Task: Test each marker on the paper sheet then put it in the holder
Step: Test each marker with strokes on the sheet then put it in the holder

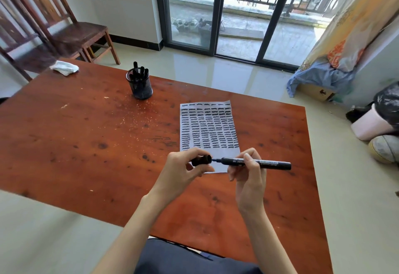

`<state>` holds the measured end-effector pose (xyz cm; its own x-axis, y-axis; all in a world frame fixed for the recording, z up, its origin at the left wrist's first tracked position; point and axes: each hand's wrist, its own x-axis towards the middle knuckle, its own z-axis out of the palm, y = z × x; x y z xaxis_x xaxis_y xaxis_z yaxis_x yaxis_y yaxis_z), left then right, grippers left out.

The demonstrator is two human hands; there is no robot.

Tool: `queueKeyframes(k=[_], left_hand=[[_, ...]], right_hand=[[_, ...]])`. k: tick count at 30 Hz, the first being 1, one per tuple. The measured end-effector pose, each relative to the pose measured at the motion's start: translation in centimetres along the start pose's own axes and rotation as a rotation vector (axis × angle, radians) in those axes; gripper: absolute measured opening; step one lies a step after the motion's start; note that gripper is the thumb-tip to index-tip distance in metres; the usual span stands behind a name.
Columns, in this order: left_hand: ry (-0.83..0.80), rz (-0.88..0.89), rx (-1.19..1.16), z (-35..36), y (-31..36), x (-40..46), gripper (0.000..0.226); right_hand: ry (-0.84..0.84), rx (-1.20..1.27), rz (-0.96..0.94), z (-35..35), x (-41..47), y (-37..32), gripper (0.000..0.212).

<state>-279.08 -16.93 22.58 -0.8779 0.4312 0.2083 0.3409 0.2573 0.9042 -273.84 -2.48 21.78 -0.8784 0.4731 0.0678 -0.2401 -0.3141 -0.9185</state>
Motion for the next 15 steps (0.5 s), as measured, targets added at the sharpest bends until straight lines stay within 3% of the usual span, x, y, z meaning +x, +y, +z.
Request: queueKeyframes(k=[11,15], left_hand=[[-0.112,0.143,0.134,0.8,0.85,-0.11,0.018],[-0.124,0.106,0.143,1.03,0.8,-0.42,0.025]], right_hand=[[-0.095,-0.132,-0.067,-0.53,-0.75,0.12,0.028],[-0.14,-0.182,-0.069,-0.58,-0.75,0.52,0.029]])
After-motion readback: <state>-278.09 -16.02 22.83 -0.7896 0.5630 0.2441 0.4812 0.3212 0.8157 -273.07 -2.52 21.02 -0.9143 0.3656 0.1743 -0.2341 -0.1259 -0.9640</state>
